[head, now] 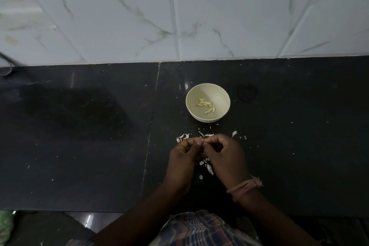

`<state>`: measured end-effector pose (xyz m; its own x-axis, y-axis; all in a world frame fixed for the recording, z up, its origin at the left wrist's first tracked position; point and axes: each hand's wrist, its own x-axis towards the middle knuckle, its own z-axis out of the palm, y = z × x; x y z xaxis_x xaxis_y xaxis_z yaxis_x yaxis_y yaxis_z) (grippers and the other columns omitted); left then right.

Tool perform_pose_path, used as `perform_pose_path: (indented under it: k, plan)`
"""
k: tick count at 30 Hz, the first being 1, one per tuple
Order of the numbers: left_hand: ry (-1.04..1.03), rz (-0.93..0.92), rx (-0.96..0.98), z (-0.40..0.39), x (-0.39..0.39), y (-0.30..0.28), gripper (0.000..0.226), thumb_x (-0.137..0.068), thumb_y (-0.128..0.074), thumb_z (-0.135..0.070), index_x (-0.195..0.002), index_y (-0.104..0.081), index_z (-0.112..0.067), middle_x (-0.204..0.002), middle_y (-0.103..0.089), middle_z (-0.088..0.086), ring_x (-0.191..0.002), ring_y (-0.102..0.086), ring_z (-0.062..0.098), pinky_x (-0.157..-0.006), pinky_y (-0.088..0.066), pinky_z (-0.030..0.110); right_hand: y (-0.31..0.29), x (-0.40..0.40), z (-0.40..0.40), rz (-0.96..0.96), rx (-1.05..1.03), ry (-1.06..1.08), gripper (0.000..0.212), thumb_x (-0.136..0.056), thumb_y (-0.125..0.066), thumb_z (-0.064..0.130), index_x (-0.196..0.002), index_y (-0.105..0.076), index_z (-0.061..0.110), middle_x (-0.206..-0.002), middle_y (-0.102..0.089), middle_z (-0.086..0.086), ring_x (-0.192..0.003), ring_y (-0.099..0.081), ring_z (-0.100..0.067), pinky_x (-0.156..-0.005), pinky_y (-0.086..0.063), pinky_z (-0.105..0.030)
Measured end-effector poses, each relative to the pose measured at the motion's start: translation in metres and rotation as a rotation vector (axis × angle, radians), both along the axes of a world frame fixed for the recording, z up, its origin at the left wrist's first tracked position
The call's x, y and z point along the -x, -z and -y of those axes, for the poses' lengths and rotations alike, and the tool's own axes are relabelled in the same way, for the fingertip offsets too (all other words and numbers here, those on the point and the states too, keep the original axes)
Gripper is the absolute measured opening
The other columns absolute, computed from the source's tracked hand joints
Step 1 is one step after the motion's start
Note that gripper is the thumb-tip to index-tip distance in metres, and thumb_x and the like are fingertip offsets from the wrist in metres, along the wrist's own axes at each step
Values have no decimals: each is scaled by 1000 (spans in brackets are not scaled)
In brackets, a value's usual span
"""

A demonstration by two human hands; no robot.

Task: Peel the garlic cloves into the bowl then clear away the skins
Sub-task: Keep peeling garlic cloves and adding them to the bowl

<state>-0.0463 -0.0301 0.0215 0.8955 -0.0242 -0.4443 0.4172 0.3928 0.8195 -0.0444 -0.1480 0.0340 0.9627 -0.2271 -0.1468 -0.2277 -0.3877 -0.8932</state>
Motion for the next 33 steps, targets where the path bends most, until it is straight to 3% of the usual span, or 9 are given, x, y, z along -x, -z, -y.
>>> perform_pose_path:
  k: [4, 8, 12, 15, 17, 23, 27, 33]
  plan:
    - [10, 8, 41, 0, -2, -2, 14, -99, -57, -2, -107, -67, 5, -107, -71, 32, -102, -70, 41, -98, -53, 50, 0, -1, 2, -13, 12, -31, 12, -86, -72, 11, -90, -74, 22, -83, -73, 11, -79, -68, 1, -75, -57, -22]
    - [2, 38, -13, -2, -2, -4, 12, -97, -62, -6, -103, -71, 0, -103, -72, 31, -97, -70, 38, -95, -53, 49, -6, -3, 3, -11, -54, -16, 10, -88, -70, 11, -87, -75, 20, -79, -74, 9, -74, -69, 2, -66, -52, -12]
    - [-9, 55, -86, -4, -2, -8, 8, -93, -68, -6, -97, -75, -4, -98, -74, 26, -91, -71, 33, -91, -54, 46, -11, -5, 5, -6, -114, -18, 8, -88, -71, 11, -88, -75, 18, -78, -75, 6, -72, -70, -2, -69, -58, -20]
    - [5, 76, -168, -7, -4, -12, 10, -92, -69, -4, -92, -78, -9, -93, -76, 21, -92, -73, 39, -90, -56, 49, -12, -3, 6, -10, -98, -40, 9, -88, -71, 13, -89, -75, 20, -78, -75, 7, -74, -71, -2, -71, -59, -23]
    - [34, 100, -231, -9, -5, -14, 7, -92, -70, -5, -93, -77, -8, -91, -77, 19, -94, -72, 44, -89, -57, 50, -11, -3, 7, -2, -59, -48, 9, -87, -71, 14, -88, -75, 22, -79, -74, 9, -76, -70, -1, -72, -58, -24]
    - [120, 150, -401, -13, -8, -20, 7, -89, -72, -5, -92, -76, -11, -87, -78, 9, -87, -75, 34, -80, -59, 42, -7, -5, 11, 57, 69, -100, 7, -84, -71, 17, -86, -73, 22, -83, -71, 9, -78, -67, -3, -70, -54, -22]
    - [147, 150, -426, -16, -10, -22, 6, -88, -74, -9, -90, -78, -13, -83, -78, 8, -82, -76, 29, -72, -58, 36, -8, -7, 13, 54, 51, -120, 8, -83, -73, 13, -83, -74, 20, -77, -71, 8, -71, -66, -3, -64, -50, -14]
    - [180, 179, -429, -19, -13, -25, 6, -89, -74, -10, -89, -79, -12, -81, -78, 10, -75, -74, 25, -70, -57, 33, -13, -8, 9, 31, -9, -98, 11, -82, -72, 10, -77, -75, 19, -68, -71, 6, -64, -66, -3, -60, -51, -17]
